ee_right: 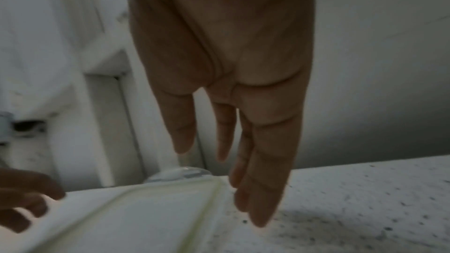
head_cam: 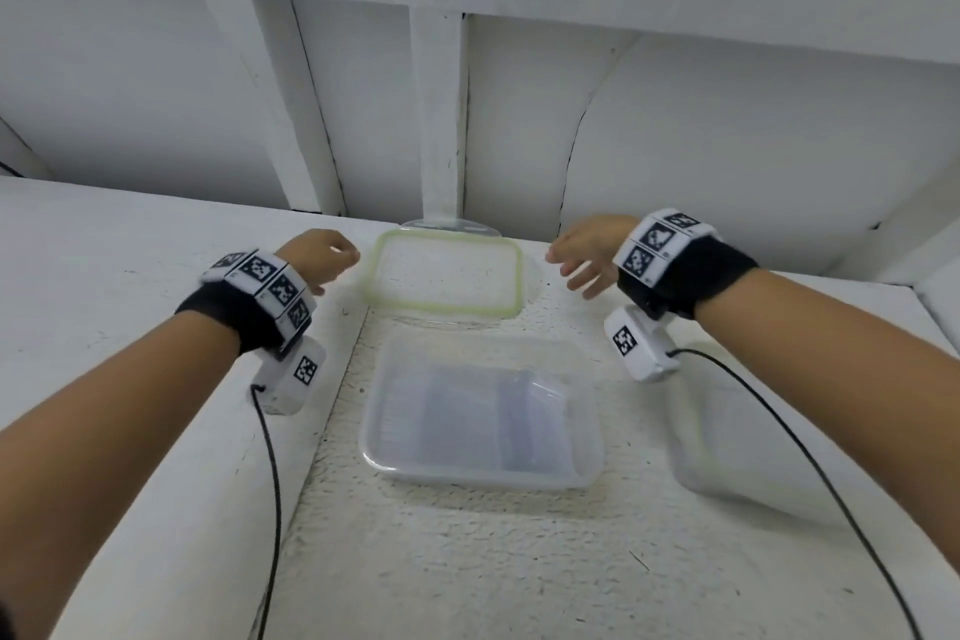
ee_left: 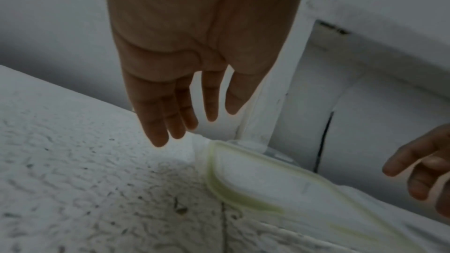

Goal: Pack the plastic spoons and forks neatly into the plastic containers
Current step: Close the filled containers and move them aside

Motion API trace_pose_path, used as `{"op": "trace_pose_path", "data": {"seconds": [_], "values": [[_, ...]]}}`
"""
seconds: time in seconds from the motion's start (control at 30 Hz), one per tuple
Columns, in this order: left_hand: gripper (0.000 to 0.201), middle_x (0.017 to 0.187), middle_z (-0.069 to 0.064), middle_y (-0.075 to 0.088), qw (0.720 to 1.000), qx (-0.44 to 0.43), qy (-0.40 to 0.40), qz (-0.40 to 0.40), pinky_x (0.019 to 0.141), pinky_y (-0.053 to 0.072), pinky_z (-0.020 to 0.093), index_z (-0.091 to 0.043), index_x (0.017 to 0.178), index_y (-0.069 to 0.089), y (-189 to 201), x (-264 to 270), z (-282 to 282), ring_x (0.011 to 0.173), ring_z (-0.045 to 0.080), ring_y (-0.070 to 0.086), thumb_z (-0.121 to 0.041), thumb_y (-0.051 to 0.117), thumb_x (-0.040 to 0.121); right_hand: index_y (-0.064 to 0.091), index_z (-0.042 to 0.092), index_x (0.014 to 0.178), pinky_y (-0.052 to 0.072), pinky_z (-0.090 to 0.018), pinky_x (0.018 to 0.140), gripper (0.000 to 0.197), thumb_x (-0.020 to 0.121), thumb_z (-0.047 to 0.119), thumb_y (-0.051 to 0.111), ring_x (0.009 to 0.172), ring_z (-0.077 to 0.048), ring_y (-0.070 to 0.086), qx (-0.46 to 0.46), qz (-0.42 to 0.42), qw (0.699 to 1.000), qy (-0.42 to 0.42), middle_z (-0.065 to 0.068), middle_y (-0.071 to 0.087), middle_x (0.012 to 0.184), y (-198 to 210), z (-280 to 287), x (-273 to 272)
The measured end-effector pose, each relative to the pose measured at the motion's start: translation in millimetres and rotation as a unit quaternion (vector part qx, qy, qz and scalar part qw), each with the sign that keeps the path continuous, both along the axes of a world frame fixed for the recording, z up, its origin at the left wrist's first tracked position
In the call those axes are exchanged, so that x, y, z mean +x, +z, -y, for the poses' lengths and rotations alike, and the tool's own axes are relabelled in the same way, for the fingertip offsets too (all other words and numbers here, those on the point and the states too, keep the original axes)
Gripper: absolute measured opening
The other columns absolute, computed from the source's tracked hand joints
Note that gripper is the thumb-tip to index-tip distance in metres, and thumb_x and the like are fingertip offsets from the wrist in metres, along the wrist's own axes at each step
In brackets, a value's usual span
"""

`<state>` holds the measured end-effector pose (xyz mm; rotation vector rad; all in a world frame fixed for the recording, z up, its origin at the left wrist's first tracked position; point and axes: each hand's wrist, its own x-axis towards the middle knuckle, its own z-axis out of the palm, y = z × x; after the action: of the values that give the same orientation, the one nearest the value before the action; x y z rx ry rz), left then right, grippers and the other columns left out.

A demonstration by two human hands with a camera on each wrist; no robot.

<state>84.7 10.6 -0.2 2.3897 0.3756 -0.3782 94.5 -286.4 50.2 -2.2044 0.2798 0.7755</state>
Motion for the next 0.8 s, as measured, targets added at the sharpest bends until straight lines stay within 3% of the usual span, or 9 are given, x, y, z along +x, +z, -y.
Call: {"op": "trace_pose_path", "data": {"seconds": [0.07, 0.2, 0.3, 0.37, 0.43, 0.5, 0.57, 0.63, 0.8], "values": [[0.037, 0.120, 0.013, 0.055, 0.999, 0.033, -0.005, 0.005, 0.087, 0.047, 0.036, -0.013, 0.132, 0.049, -6.8, 13.1, 0.3, 0.103, 0.028, 0.053, -0.019, 0.050, 0.095, 0.044, 0.002, 0.132, 0.053, -0.041, 0.081, 0.046, 0.091, 0.017, 0.060, 0.080, -0.024, 0.060, -0.002, -0.005, 1.000, -0.003, -0.012, 0.056, 0.103, -10.2, -3.7, 14.6], [0.056, 0.140, 0.014, 0.045, 0.997, 0.074, -0.035, -0.002, 0.096, 0.044, 0.035, -0.018, 0.146, 0.029, -25.4, 28.9, 1.4, 0.121, 0.031, 0.049, -0.012, 0.050, 0.094, 0.044, -0.002, 0.131, 0.051, -0.046, 0.089, 0.046, 0.093, 0.020, 0.057, 0.090, -0.031, 0.064, -0.044, -0.029, 0.998, 0.019, -0.018, 0.063, 0.108, -32.9, -10.5, 29.4], [0.050, 0.121, 0.023, 0.058, 0.999, 0.032, 0.012, -0.019, 0.090, 0.050, 0.040, -0.009, 0.140, 0.035, -35.9, 36.3, 0.6, 0.097, 0.034, 0.062, -0.007, 0.050, 0.092, 0.050, -0.005, 0.121, 0.052, -0.048, 0.085, 0.032, 0.092, 0.007, 0.056, 0.071, -0.027, 0.061, 0.010, -0.033, 0.999, -0.005, -0.019, 0.063, 0.082, -45.9, -16.0, 36.9], [0.024, 0.097, 0.023, 0.062, 0.999, -0.004, 0.035, -0.027, 0.087, 0.052, 0.041, -0.004, 0.112, 0.056, -37.9, 36.4, 1.0, 0.079, 0.031, 0.060, -0.001, 0.049, 0.089, 0.055, -0.005, 0.111, 0.053, -0.047, 0.085, 0.021, 0.090, -0.001, 0.054, 0.070, -0.025, 0.062, 0.005, -0.026, 1.000, -0.002, -0.019, 0.061, 0.078, -49.9, -19.6, 39.0], [0.012, 0.087, 0.020, 0.061, 0.999, -0.028, 0.038, -0.017, 0.086, 0.053, 0.041, -0.001, 0.089, 0.061, -37.2, 36.2, -1.4, 0.077, 0.028, 0.060, 0.001, 0.050, 0.087, 0.057, 0.001, 0.091, 0.055, -0.037, 0.074, 0.007, 0.089, -0.005, 0.052, 0.066, -0.021, 0.061, 0.009, -0.014, 1.000, -0.005, -0.016, 0.060, 0.077, -49.2, -19.7, 39.7], [0.013, 0.085, 0.016, 0.061, 0.994, -0.097, 0.058, 0.002, 0.079, 0.056, 0.037, -0.003, 0.098, 0.060, -30.5, 32.8, -4.5, 0.075, 0.028, 0.060, 0.001, 0.053, 0.088, 0.050, 0.010, 0.081, 0.056, -0.031, 0.056, 0.018, 0.089, -0.006, 0.052, 0.061, -0.018, 0.060, 0.026, 0.002, 0.999, -0.026, -0.012, 0.059, 0.077, -45.5, -12.6, 39.9], [0.015, 0.078, 0.013, 0.061, 0.980, -0.185, 0.072, 0.025, 0.065, 0.057, 0.027, -0.008, 0.098, 0.056, -17.2, 24.3, -7.3, 0.066, 0.021, 0.059, 0.002, 0.057, 0.087, 0.047, 0.016, 0.083, 0.055, -0.029, 0.049, 0.023, 0.088, -0.005, 0.054, 0.062, -0.020, 0.061, 0.053, 0.028, 0.997, -0.038, -0.012, 0.060, 0.085, -35.3, -2.5, 34.7], [0.015, 0.077, 0.011, 0.062, 0.970, -0.235, 0.033, 0.051, 0.058, 0.056, 0.019, -0.011, 0.091, 0.055, 0.6, 8.8, -7.5, 0.063, 0.016, 0.061, 0.001, 0.060, 0.086, 0.045, 0.019, 0.087, 0.054, -0.031, 0.059, 0.025, 0.088, -0.004, 0.056, 0.069, -0.023, 0.061, 0.092, 0.066, 0.993, -0.030, -0.013, 0.061, 0.090, -20.0, 10.0, 21.5], [0.026, 0.080, -0.008, 0.069, 0.963, -0.184, -0.118, 0.157, 0.064, 0.054, 0.014, -0.025, 0.089, 0.060, 31.0, -36.9, -3.5, 0.068, 0.002, 0.065, 0.001, 0.060, 0.087, 0.048, 0.021, 0.113, 0.054, -0.033, 0.071, 0.034, 0.089, -0.003, 0.054, 0.076, -0.019, 0.062, 0.150, 0.200, 0.968, 0.033, 0.000, 0.065, 0.087, 6.6, 43.8, -38.0]]}}
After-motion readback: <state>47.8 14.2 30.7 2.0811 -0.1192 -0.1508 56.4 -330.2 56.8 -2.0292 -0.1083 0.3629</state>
